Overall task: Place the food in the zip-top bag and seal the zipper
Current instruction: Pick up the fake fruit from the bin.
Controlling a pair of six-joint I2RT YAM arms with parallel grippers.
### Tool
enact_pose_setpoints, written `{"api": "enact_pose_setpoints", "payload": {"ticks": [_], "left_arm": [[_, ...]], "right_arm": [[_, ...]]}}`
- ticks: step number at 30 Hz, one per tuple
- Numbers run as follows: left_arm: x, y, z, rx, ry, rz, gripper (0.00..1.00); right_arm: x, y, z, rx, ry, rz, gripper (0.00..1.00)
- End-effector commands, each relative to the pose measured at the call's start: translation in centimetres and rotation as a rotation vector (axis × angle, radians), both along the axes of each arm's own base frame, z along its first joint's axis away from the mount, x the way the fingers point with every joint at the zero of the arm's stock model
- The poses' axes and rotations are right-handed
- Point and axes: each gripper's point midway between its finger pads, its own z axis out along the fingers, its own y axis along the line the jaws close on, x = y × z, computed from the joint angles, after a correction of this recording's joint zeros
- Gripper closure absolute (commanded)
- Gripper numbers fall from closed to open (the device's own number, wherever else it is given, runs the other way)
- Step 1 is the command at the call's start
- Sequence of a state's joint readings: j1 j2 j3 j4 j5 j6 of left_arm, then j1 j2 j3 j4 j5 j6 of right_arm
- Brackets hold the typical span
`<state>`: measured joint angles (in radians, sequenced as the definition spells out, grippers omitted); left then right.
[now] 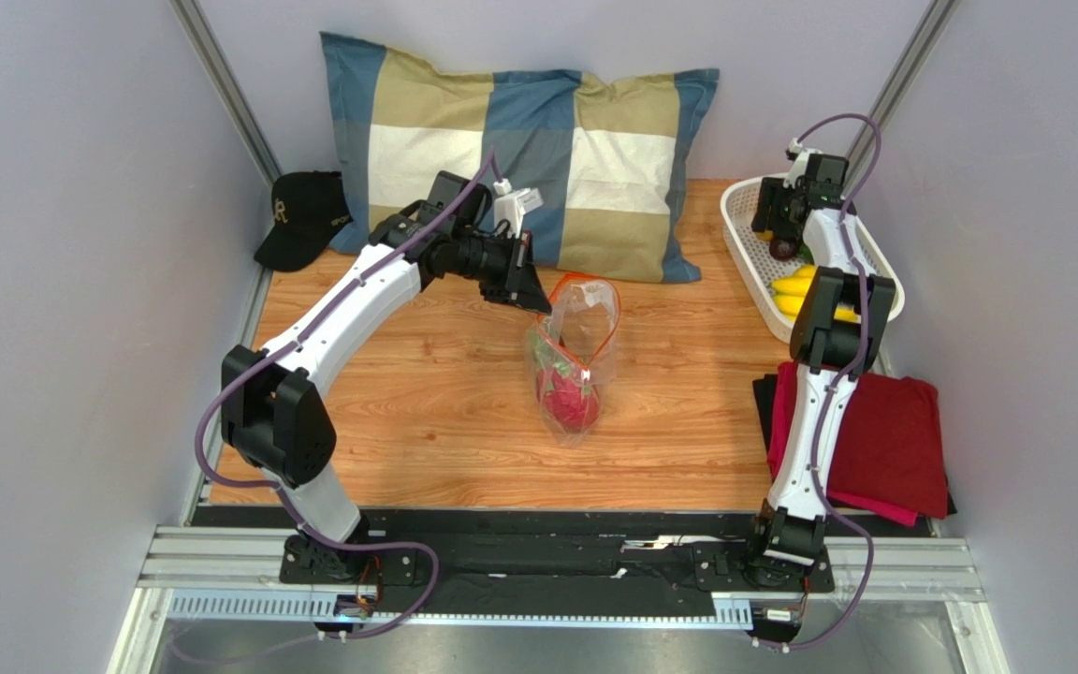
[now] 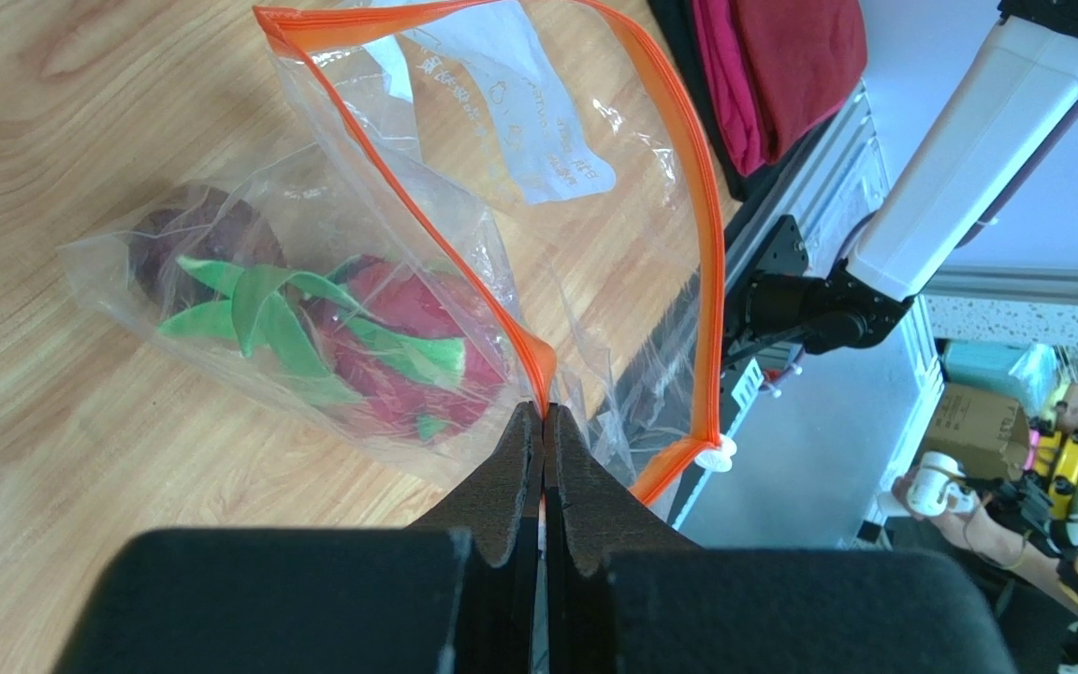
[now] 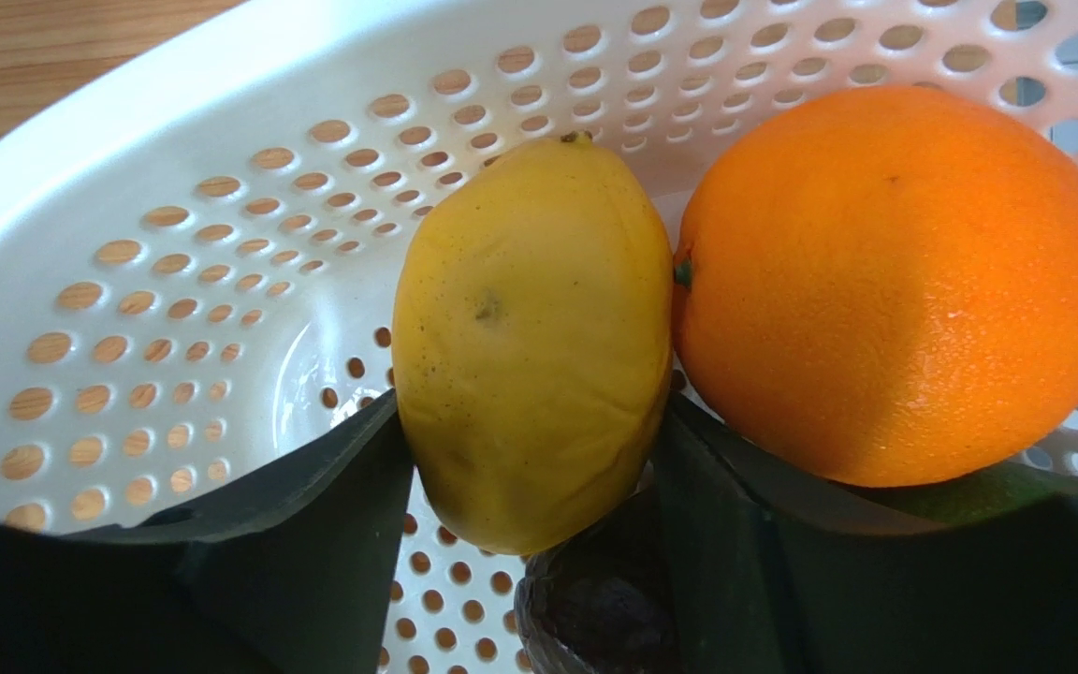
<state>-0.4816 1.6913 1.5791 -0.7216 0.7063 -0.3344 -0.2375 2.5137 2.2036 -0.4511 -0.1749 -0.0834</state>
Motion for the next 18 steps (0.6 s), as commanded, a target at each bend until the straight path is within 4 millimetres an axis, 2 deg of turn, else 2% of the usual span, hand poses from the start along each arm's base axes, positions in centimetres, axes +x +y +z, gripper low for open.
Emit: {"api": "enact_pose_setpoints", "payload": {"ticks": [1,3,4,6,7,10,11,12,13,14,16,17,18], "left_arm": [[-0.2,0.1,0.1,-0.015,0.010,-0.008,1.00],[-0.3,0.1,0.2,-0.018,0.012,-0.008,1.00],[-0.3,0.0,0.2,-0.021,0.008,-0.008,1.00],[-0.3,0.1,0.5,-0.026,0.001,-0.006,1.00],[-0.3,0.0,0.6,-0.029,-0.001,-0.004,1.00],[-0.2,0.0,0.7,-0.030,-0.008,-0.003,1.00],[-0.2,0.0,0.7,-0.030,-0.010,-0.003,1.00],[-0.1,0.0,0.8,-0.031,-0.020,-0.005,1.00],[0.0,0.0,0.9,-0.031,-0.026,-0.004,1.00],[0.1,0.0,1.1,-0.034,-0.033,-0.004,1.00],[0.1,-0.2,1.6,-0.047,-0.037,-0.005,1.00],[0.1,-0.2,1.7,-0.051,-0.034,-0.005,1.00],[0.1,-0.3,2.0,-0.056,-0.037,-0.005,1.00]], "right_arm": [[0.9,-0.7,3.0,-0.032,-0.076,-0.009,0.44],[0.7,-0.2,4.2,-0.013,-0.092,0.007,0.51],[0.7,0.2,6.7,-0.007,-0.135,0.022,0.56],[0.7,0.7,9.2,0.010,-0.182,0.025,0.60],[0.3,1.2,12.1,0.018,-0.233,0.041,0.61],[-0.7,2.7,16.6,0.070,-0.305,0.077,0.67],[-1.6,3.5,20.1,0.093,-0.353,0.084,0.68],[-2.3,4.2,21.5,0.126,-0.372,0.096,0.69],[-3.2,5.6,22.0,0.165,-0.371,0.144,0.69],[-4.8,6.6,25.7,0.168,-0.427,0.177,0.70],[-7.4,9.7,27.7,0.229,-0.429,0.284,0.71],[-8.7,11.6,27.7,0.253,-0.408,0.334,0.72],[-10.9,13.3,30.1,0.257,-0.432,0.387,0.73]]}}
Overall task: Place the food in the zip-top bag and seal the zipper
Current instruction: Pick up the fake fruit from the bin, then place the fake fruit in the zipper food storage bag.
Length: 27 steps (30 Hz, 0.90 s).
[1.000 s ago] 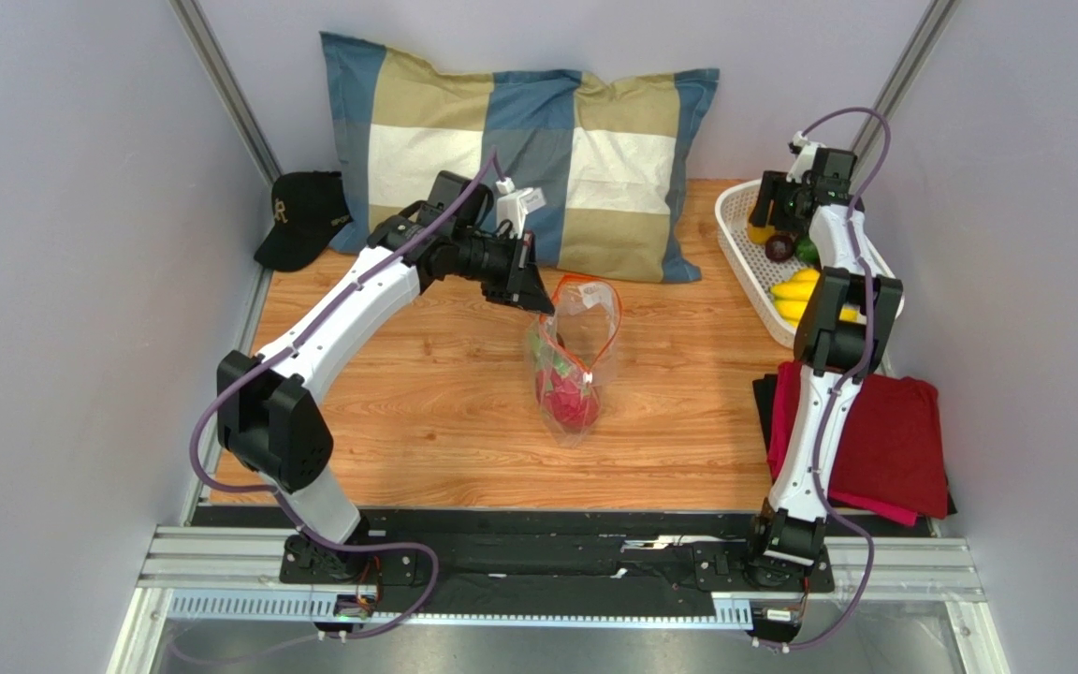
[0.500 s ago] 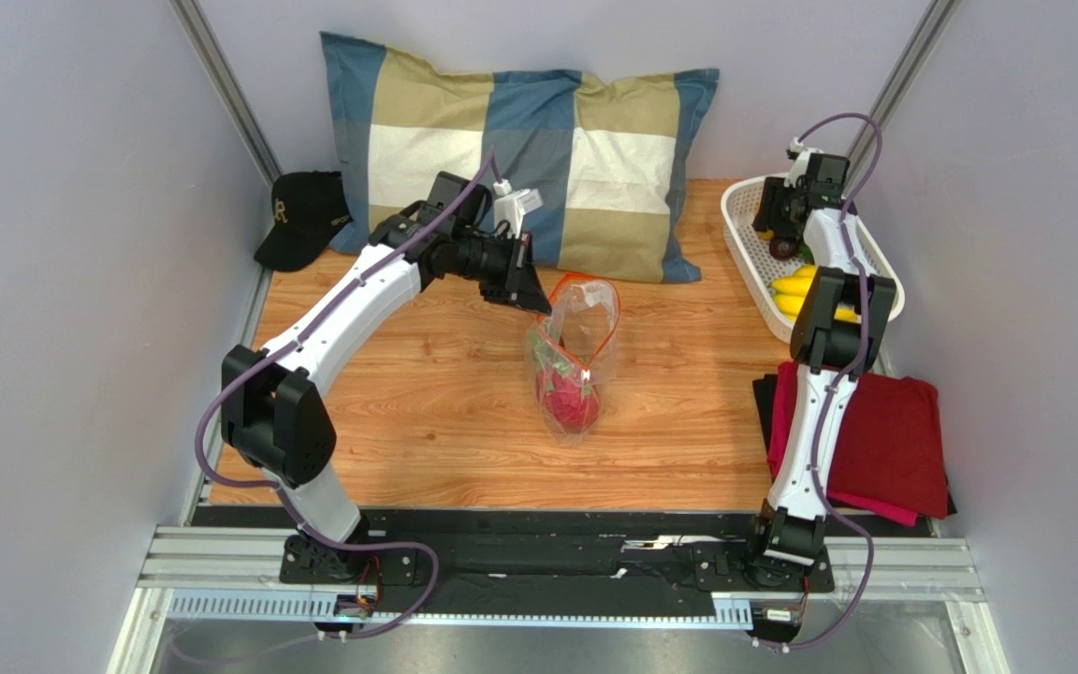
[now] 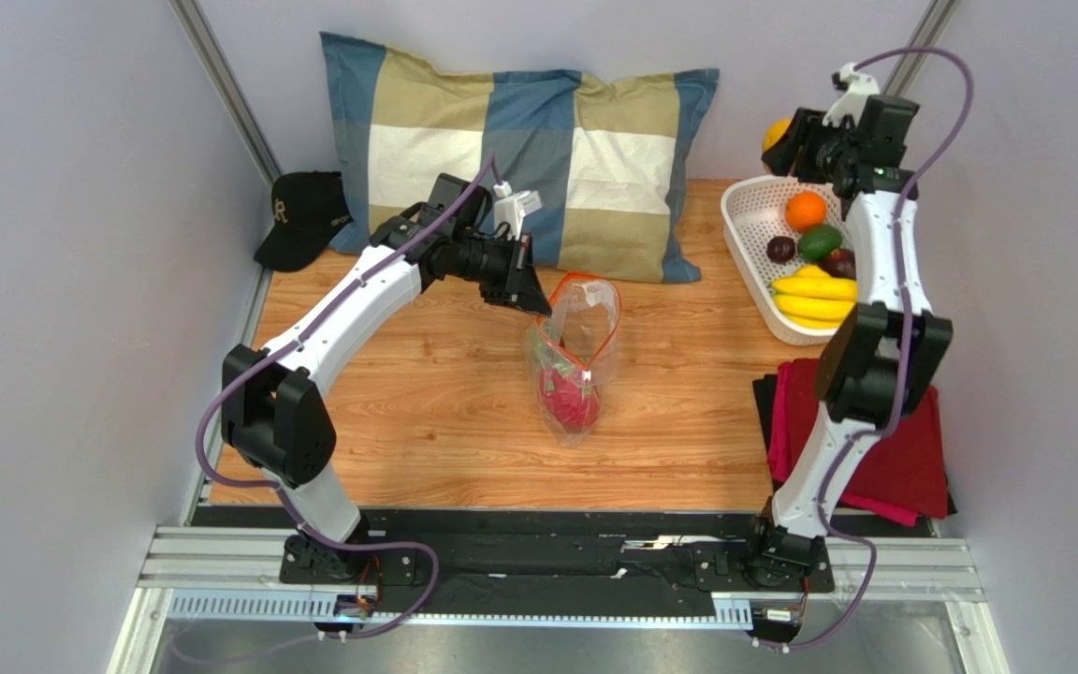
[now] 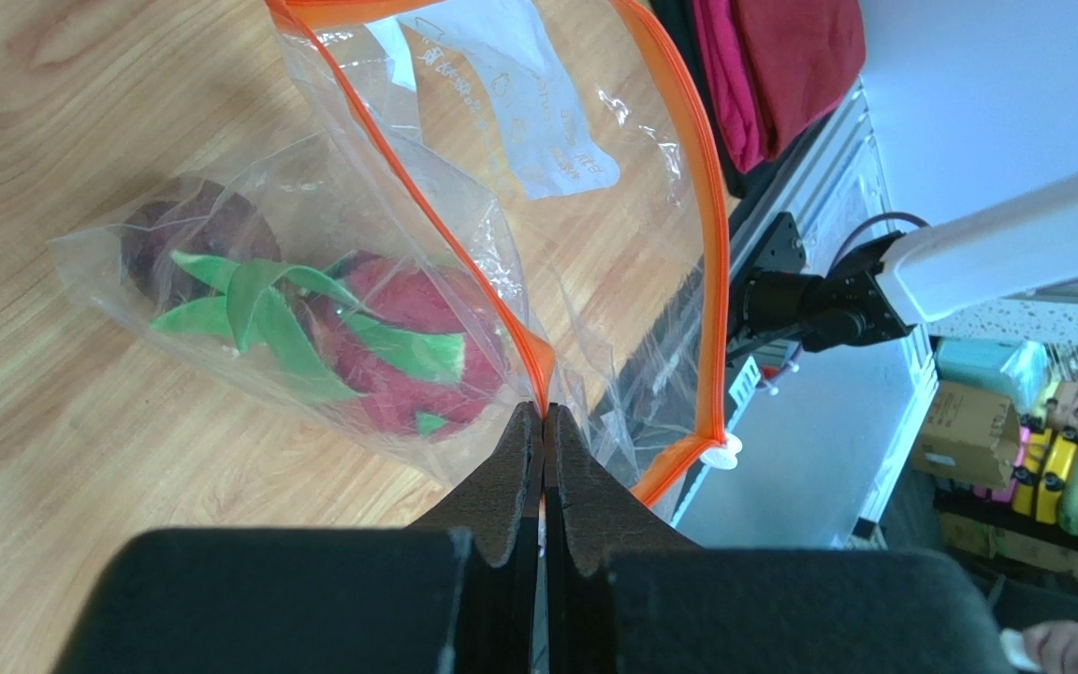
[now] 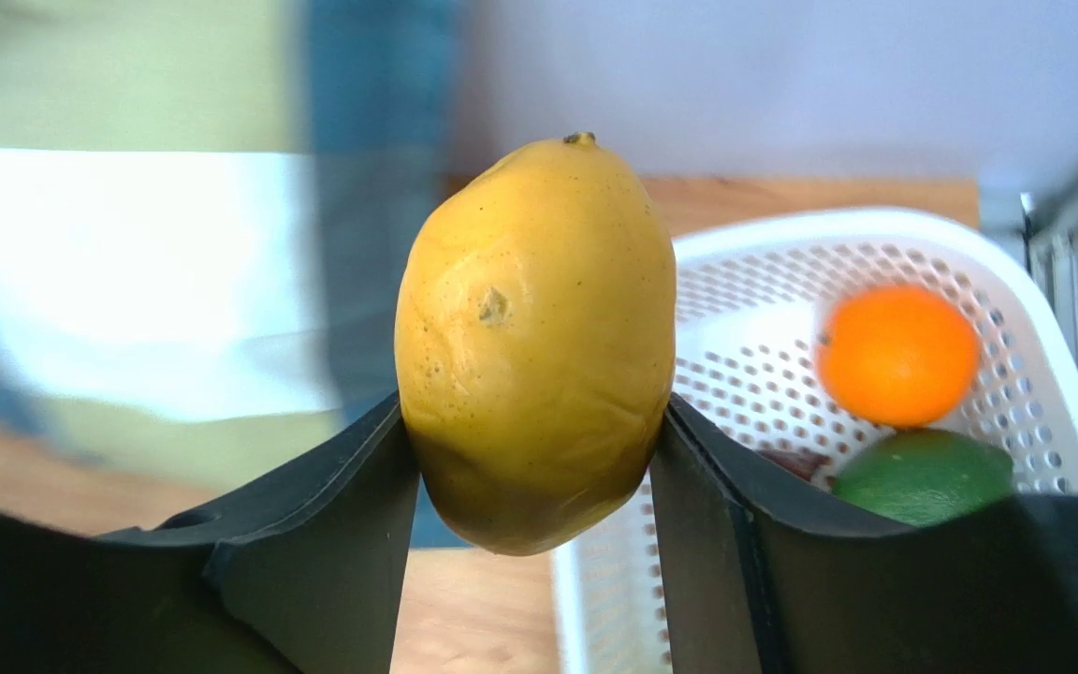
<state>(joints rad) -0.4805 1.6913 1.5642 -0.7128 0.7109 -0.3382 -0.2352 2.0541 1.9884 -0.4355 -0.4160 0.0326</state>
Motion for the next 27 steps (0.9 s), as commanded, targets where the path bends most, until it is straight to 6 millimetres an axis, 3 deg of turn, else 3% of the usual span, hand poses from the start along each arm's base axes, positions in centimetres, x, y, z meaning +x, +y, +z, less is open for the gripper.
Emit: {"api": "enact_pose_setpoints", "payload": {"ticks": [1,2,3,4,5,6,7,8,9,10,13,17,20,21,23,25,27], "left_arm": [[0.1,-0.4,2.5,-0.059,-0.042,-0.004,1.00],[0.1,-0.4,2.6,-0.062,-0.043,-0.004,1.00],[0.0,-0.4,2.8,-0.064,-0.046,-0.005,1.00],[0.1,-0.4,2.8,-0.066,-0.053,-0.006,1.00],[0.0,-0.4,3.0,-0.067,-0.058,-0.007,1.00],[0.0,-0.4,2.9,-0.065,-0.055,-0.008,1.00],[-0.1,-0.4,2.9,-0.067,-0.054,-0.010,1.00],[-0.1,-0.4,3.1,-0.069,-0.058,-0.010,1.00],[-0.2,-0.4,3.0,-0.069,-0.056,-0.011,1.00],[-0.3,-0.5,3.1,-0.074,-0.057,-0.016,1.00],[-0.4,-0.4,3.5,-0.077,-0.071,-0.019,1.00],[-0.6,-0.3,4.0,-0.078,-0.088,-0.019,1.00],[-0.7,-0.2,4.0,-0.078,-0.090,-0.018,1.00],[-0.7,-0.2,4.0,-0.077,-0.090,-0.017,1.00],[-0.7,-0.2,4.2,-0.078,-0.093,-0.017,1.00],[-0.8,-0.1,4.1,-0.077,-0.092,-0.018,1.00],[-0.8,-0.2,4.0,-0.077,-0.089,-0.018,1.00]], "right_arm": [[-7.9,9.3,10.6,0.101,-0.139,0.314,0.75],[-9.5,11.8,9.3,0.131,-0.089,0.372,0.75],[-12.2,13.4,11.0,0.137,-0.107,0.416,0.76],[-14.1,16.3,11.0,0.159,-0.095,0.500,0.76],[-15.8,17.7,9.2,0.178,-0.044,0.529,0.76],[-17.9,18.9,10.4,0.174,-0.070,0.561,0.76],[-20.1,21.9,10.2,0.186,-0.060,0.645,0.75],[-21.3,23.1,9.9,0.183,-0.055,0.676,0.76],[-22.5,24.2,8.3,0.188,-0.020,0.700,0.76],[-24.8,26.3,8.8,0.176,-0.038,0.763,0.75],[-27.9,29.2,6.5,0.128,-0.002,0.845,0.75],[-30.0,31.0,2.3,0.110,0.117,0.888,0.70],[-30.6,31.7,0.0,0.046,0.170,0.929,0.36],[-30.9,31.6,-0.5,0.035,0.212,0.928,0.16],[-30.0,31.3,0.3,0.010,0.207,0.896,0.01],[-28.9,30.2,1.1,-0.006,0.189,0.850,0.00],[-27.1,29.4,3.2,0.018,0.134,0.808,0.00]]}}
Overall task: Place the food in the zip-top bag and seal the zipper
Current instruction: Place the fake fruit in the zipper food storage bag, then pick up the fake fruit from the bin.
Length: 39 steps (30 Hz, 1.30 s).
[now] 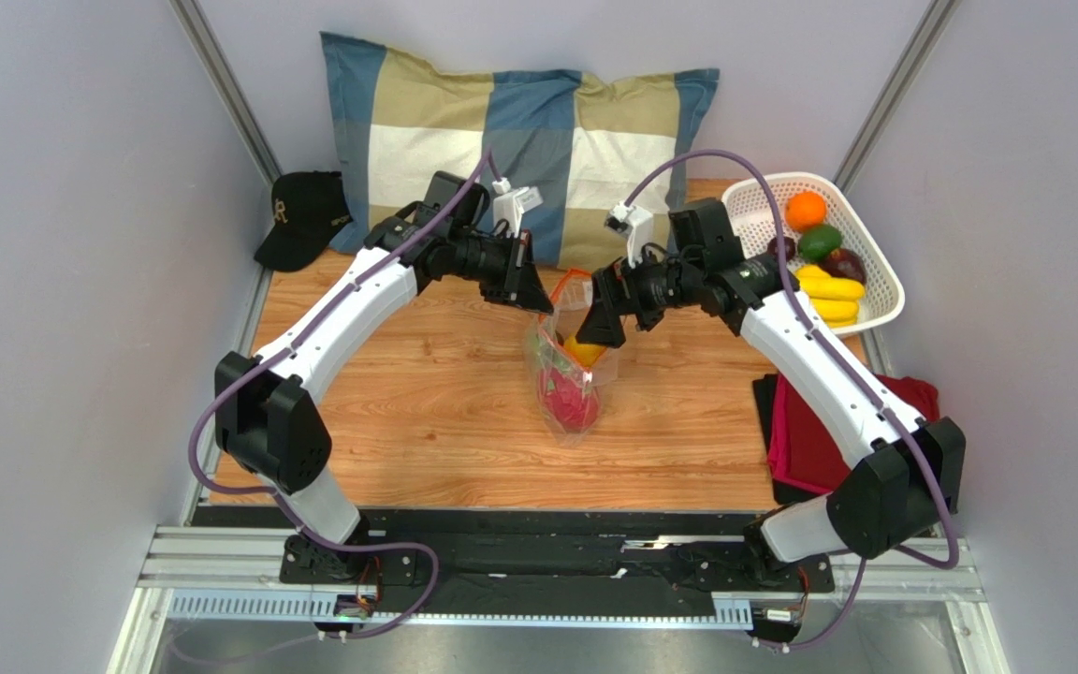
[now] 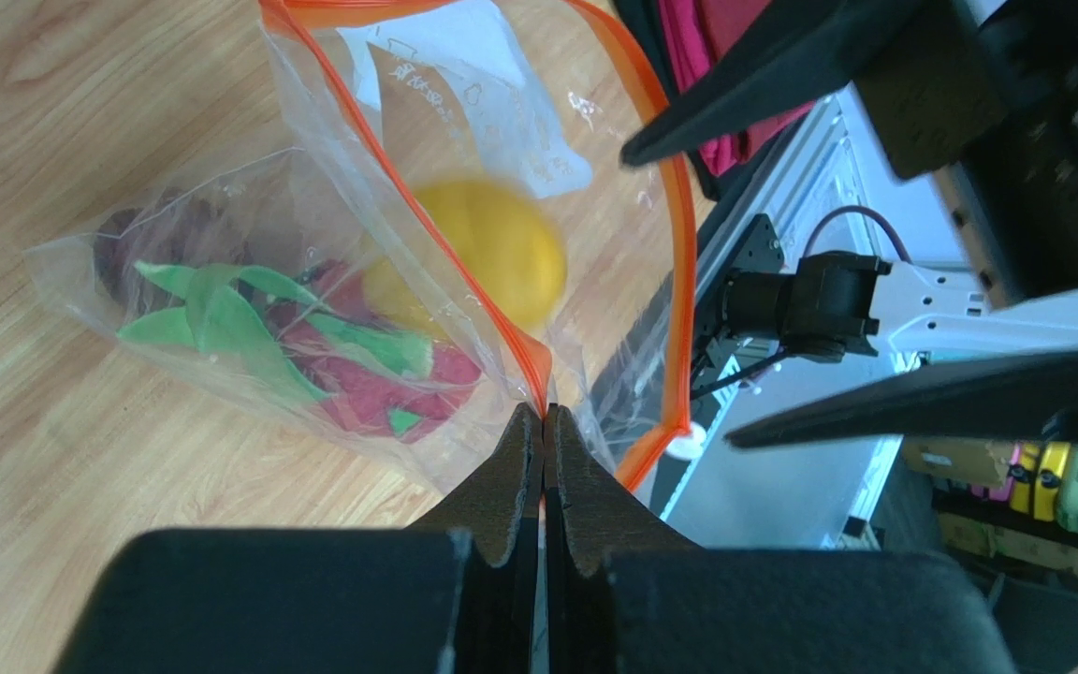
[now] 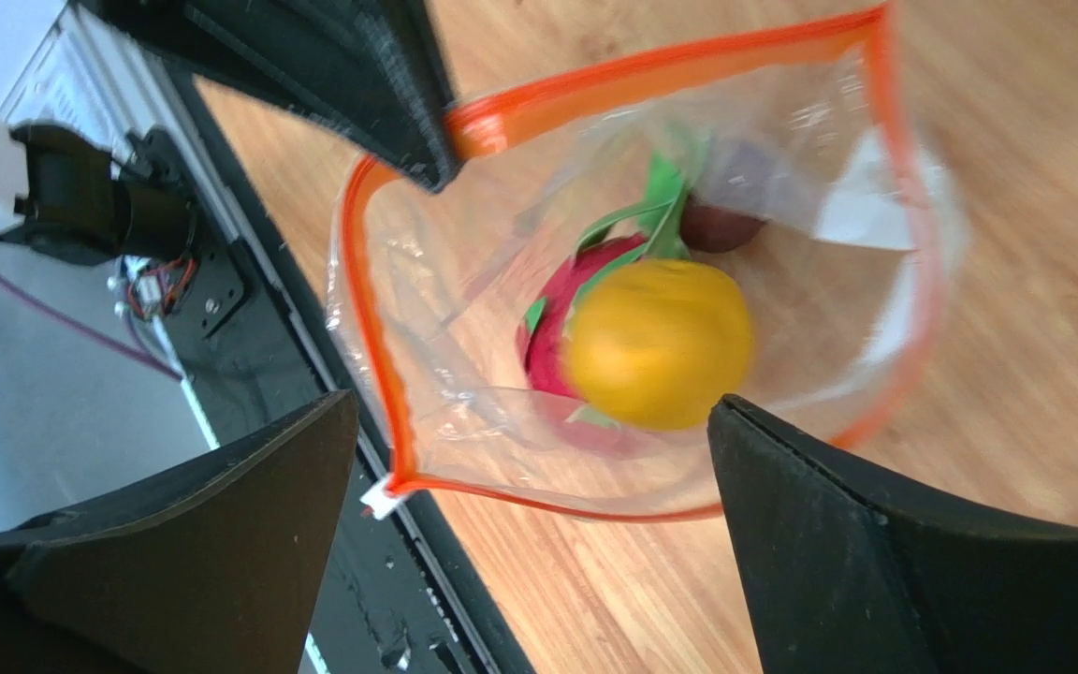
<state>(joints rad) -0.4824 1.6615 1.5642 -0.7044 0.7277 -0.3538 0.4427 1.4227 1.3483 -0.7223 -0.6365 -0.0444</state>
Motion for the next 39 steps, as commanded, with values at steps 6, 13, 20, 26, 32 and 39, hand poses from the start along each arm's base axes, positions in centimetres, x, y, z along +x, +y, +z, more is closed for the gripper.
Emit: {"api": "enact_pose_setpoints", "payload": {"ticks": [6,13,20,26,32,39], "left_arm": [[-0.2,-0.2,2.6,-0.049,-0.070,-0.017,1.00],[0.1,-0.2,2.0,-0.037,-0.066,-0.017,1.00],[0.5,0.1,1.4,-0.021,-0.058,-0.012,1.00],[0.6,0.3,0.9,-0.013,-0.042,0.000,1.00],[0.7,0.5,0.6,-0.012,-0.030,0.010,1.00],[0.9,0.9,0.6,-0.010,-0.029,0.023,1.00]], "right_arm": [[15.1,-11.3,6.8,0.074,-0.186,-0.452,0.00],[27.9,-29.0,3.1,-0.095,-0.253,-0.964,0.00],[34.0,-39.0,-2.5,-0.248,-0.260,-1.190,0.01],[35.7,-42.2,-6.0,-0.328,-0.303,-1.219,0.01],[36.8,-43.8,-9.3,-0.375,-0.299,-1.263,0.00],[38.0,-44.1,-11.9,-0.364,-0.289,-1.259,0.03]]}}
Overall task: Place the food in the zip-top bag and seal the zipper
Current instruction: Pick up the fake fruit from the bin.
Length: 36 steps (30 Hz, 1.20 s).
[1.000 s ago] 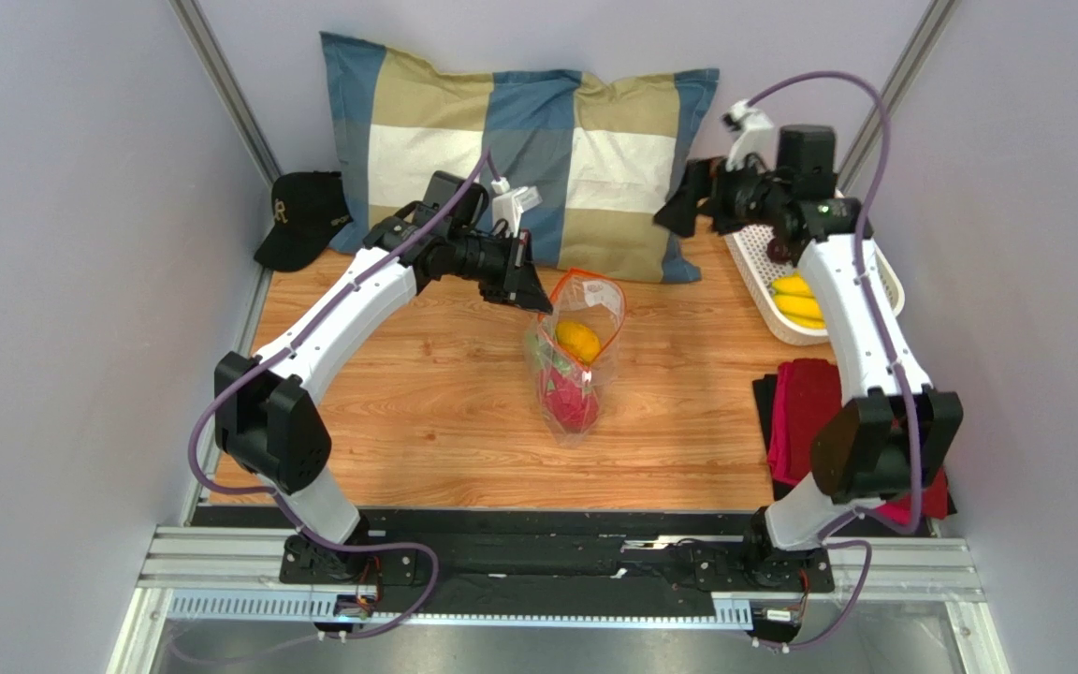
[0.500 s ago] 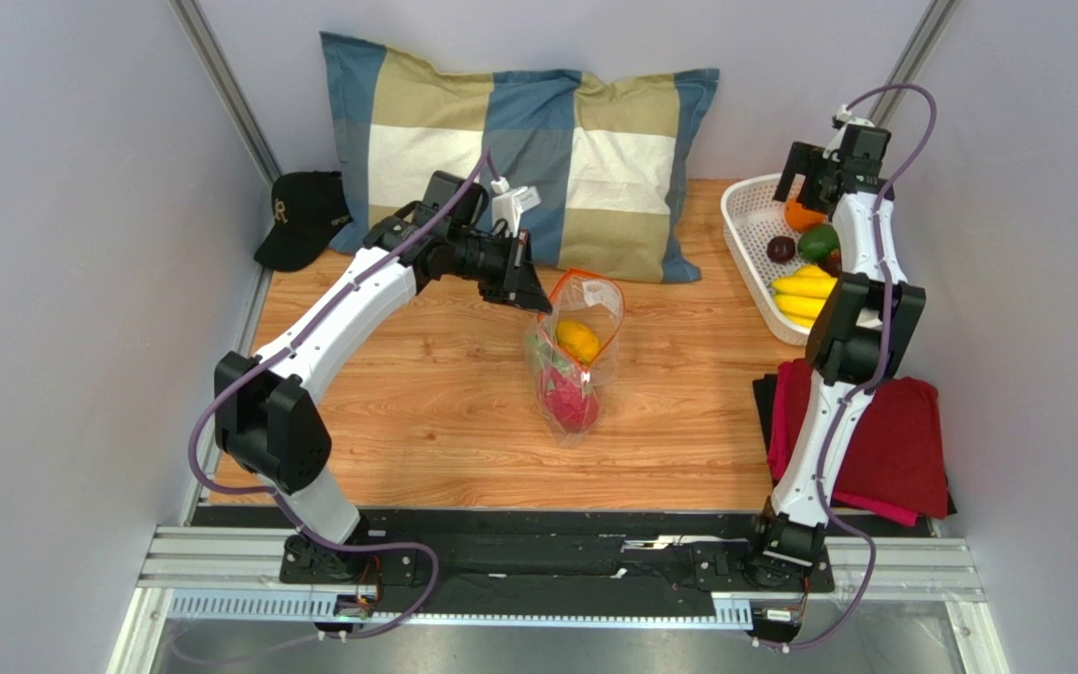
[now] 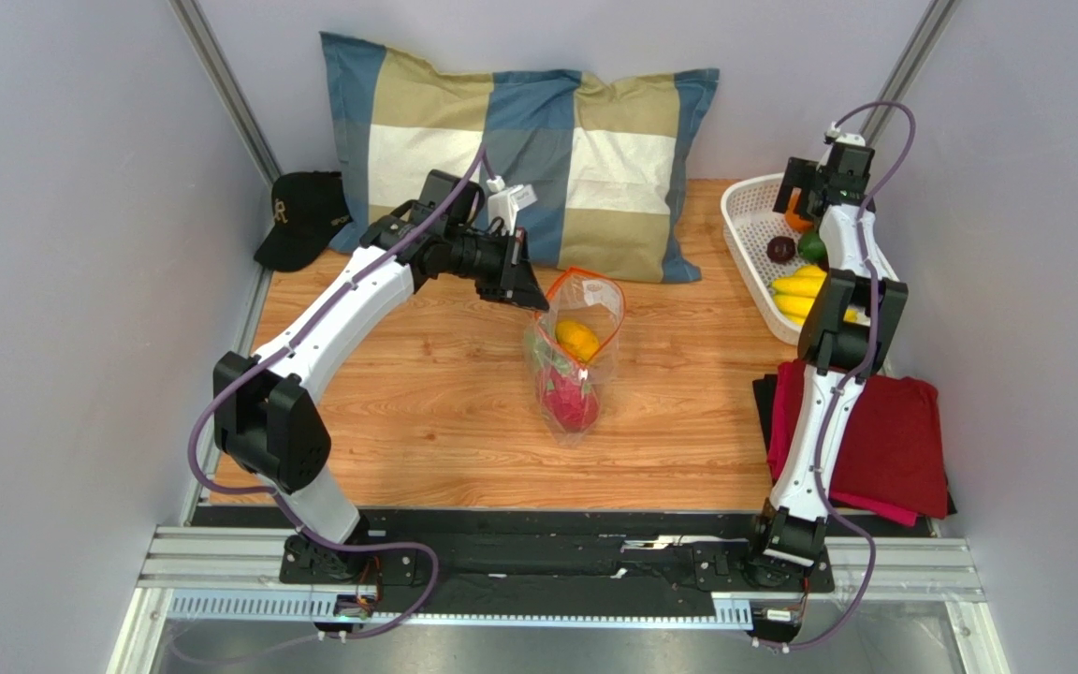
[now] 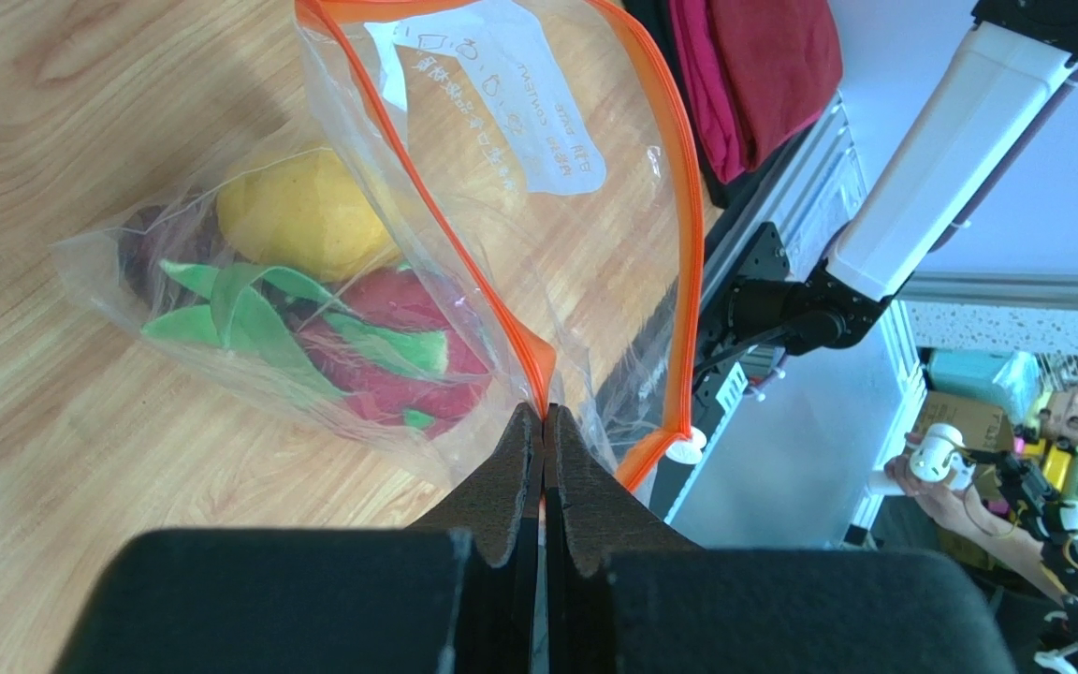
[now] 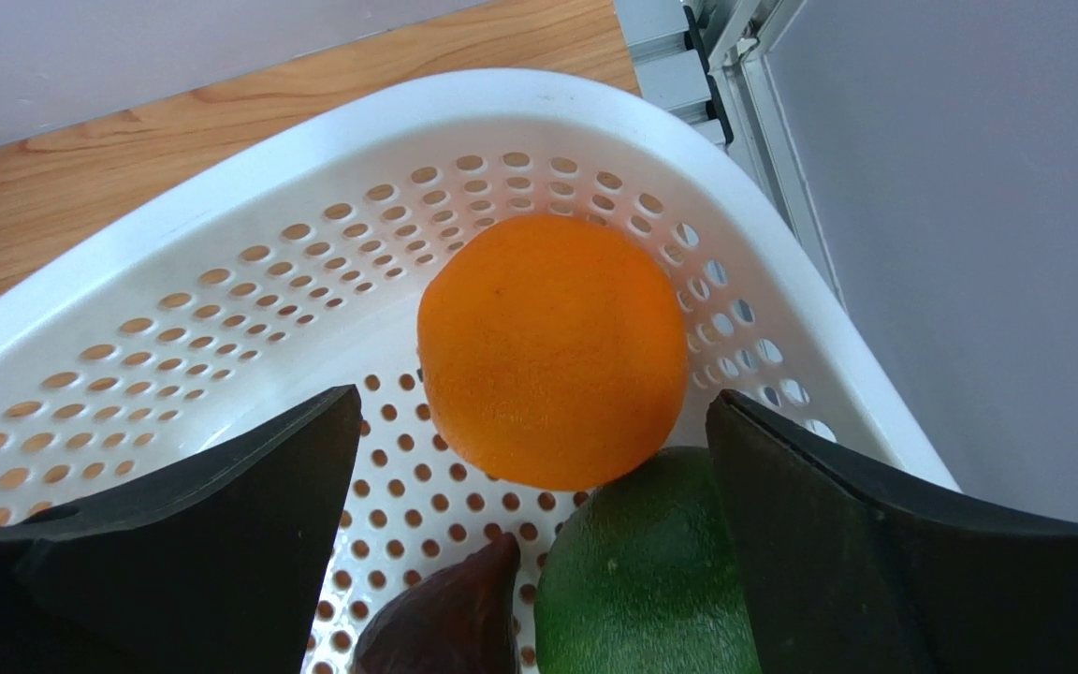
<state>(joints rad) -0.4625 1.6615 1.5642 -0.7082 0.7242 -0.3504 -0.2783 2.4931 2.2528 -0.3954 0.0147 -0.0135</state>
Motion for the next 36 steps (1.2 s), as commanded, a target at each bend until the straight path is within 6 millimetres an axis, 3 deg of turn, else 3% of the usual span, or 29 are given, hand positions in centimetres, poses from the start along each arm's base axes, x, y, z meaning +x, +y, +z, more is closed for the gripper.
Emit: {"api": "enact_pose_setpoints", "payload": {"ticks": [1,7,11,13,14,15,16,17,18,20,22,23,25,26,27,28,29,30,32,33,34,35,36], "left_arm": [[0.4,0.4,0.5,-0.011,-0.024,0.006,1.00],[0.2,0.4,0.1,-0.008,-0.016,0.005,1.00],[0.1,0.4,0.0,-0.008,-0.013,-0.003,1.00],[0.1,0.5,0.3,-0.010,-0.021,-0.005,1.00],[0.1,0.5,0.3,-0.010,-0.026,-0.009,1.00],[0.1,0.5,0.5,-0.012,-0.031,-0.012,1.00],[0.1,0.5,0.8,-0.015,-0.040,-0.014,1.00],[0.1,0.5,1.0,-0.015,-0.047,-0.014,1.00],[0.1,0.5,1.1,-0.015,-0.052,-0.014,1.00],[0.0,0.6,1.3,-0.018,-0.058,-0.019,1.00],[0.0,0.5,1.5,-0.017,-0.064,-0.023,1.00],[-0.1,0.6,1.4,-0.015,-0.063,-0.023,1.00],[0.0,0.5,1.4,-0.011,-0.068,-0.024,1.00],[0.0,0.6,1.4,-0.007,-0.069,-0.022,1.00],[0.0,0.5,1.5,-0.004,-0.075,-0.023,1.00],[0.0,0.5,1.5,0.000,-0.078,-0.026,1.00],[0.2,0.6,1.6,0.008,-0.085,-0.020,1.00],[0.1,0.5,1.7,0.010,-0.092,-0.025,1.00],[0.1,0.4,2.0,0.008,-0.102,-0.032,1.00],[0.1,0.4,2.2,0.009,-0.109,-0.032,1.00],[0.1,0.3,2.3,0.009,-0.117,-0.033,1.00],[0.0,0.3,2.2,0.010,-0.114,-0.036,1.00],[0.0,0.3,2.2,0.010,-0.113,-0.036,1.00]], "right_arm": [[2.0,-0.8,1.9,-0.033,-0.096,0.002,0.04],[2.4,0.1,1.2,-0.003,-0.104,0.047,0.11],[2.4,0.3,2.4,-0.001,-0.123,0.051,0.38],[2.1,0.6,4.3,-0.003,-0.148,0.062,0.49],[2.1,0.7,5.2,-0.004,-0.168,0.068,0.59],[1.7,1.0,5.2,0.005,-0.165,0.074,0.63],[1.4,1.2,7.8,-0.004,-0.205,0.080,0.67],[1.3,1.5,8.8,-0.005,-0.227,0.092,0.76],[1.0,1.9,9.4,0.002,-0.233,0.109,0.79],[0.2,2.8,12.9,0.024,-0.284,0.122,0.86],[-0.7,4.1,14.2,0.066,-0.297,0.160,0.89],[-1.6,4.8,16.9,0.073,-0.333,0.176,0.90],[-2.9,7.0,18.0,0.136,-0.333,0.236,0.91],[-4.1,8.1,20.6,0.142,-0.367,0.265,0.92],[-5.0,10.3,21.7,0.182,-0.375,0.331,0.92],[-6.2,11.9,21.2,0.222,-0.345,0.369,0.92],[-8.3,13.7,24.1,0.234,-0.378,0.422,0.92],[-9.8,17.1,24.9,0.288,-0.373,0.526,0.92],[-13.0,20.9,24.1,0.364,-0.316,0.616,0.92],[-15.9,24.3,26.4,0.396,-0.340,0.711,0.92],[-17.6,26.1,26.5,0.425,-0.326,0.751,0.92],[-19.0,27.6,25.0,0.455,-0.283,0.780,0.93],[-21.7,30.4,26.1,0.463,-0.290,0.856,0.93]]}}
